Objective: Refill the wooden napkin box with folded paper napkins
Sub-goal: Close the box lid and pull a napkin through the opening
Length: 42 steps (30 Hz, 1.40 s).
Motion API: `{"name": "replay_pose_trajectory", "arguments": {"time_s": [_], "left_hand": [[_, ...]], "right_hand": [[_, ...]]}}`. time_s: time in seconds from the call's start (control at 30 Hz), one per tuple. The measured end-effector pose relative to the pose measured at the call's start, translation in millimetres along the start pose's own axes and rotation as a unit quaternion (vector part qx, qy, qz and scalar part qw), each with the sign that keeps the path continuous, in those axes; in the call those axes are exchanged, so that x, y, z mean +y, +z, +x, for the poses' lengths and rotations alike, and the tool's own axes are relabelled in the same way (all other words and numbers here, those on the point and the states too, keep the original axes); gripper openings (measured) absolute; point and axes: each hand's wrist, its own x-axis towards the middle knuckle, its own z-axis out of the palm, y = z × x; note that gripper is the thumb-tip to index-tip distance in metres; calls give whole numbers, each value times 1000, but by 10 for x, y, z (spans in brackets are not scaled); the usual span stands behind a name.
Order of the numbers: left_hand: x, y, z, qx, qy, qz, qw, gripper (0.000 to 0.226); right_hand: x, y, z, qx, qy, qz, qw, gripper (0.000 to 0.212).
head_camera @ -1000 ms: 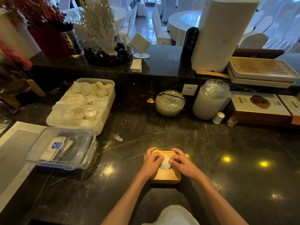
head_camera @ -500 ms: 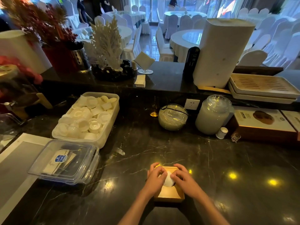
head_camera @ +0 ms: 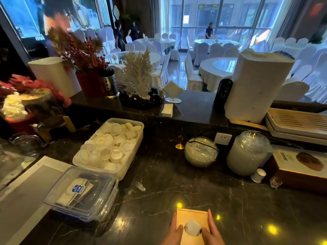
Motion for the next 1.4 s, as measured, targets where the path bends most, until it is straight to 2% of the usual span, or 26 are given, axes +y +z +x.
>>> {"name": "replay_pose_trajectory", "arguments": {"time_s": [0.1, 0.17, 0.3, 0.67, 0.9, 1.2, 1.3, 1.4], "left_hand": [[187, -147, 52, 10, 7, -21, 1000, 60], [262, -264, 158, 7, 12, -34, 999, 57], [393, -500, 406, 53, 22, -39, 998, 55], [740, -1119, 1306, 131, 14, -81, 988, 50], [958, -1416, 1948, 180, 36, -92, 979, 46], [1179, -1595, 2182, 209, 66, -116, 969, 43], [1136, -1578, 2080, 213, 106, -75, 968, 42], [838, -1411, 1888, 222, 170, 30, 960, 47]], "right_hand": [[-58, 43, 220, -11, -6, -35, 999, 77], [-133, 106, 382, -5, 7, -20, 1000, 75], [-377, 281, 698, -19, 17, 23, 999, 64], [-1166, 641, 1624, -11, 15, -22, 1000, 58], [-1474, 858, 2241, -7, 41, 37, 998, 58], [-1535, 970, 2543, -20, -2, 91, 996, 53], [-1546, 938, 2452, -21, -41, 34, 998, 55], [-1455, 825, 2188, -9, -140, -131, 981, 63]]}}
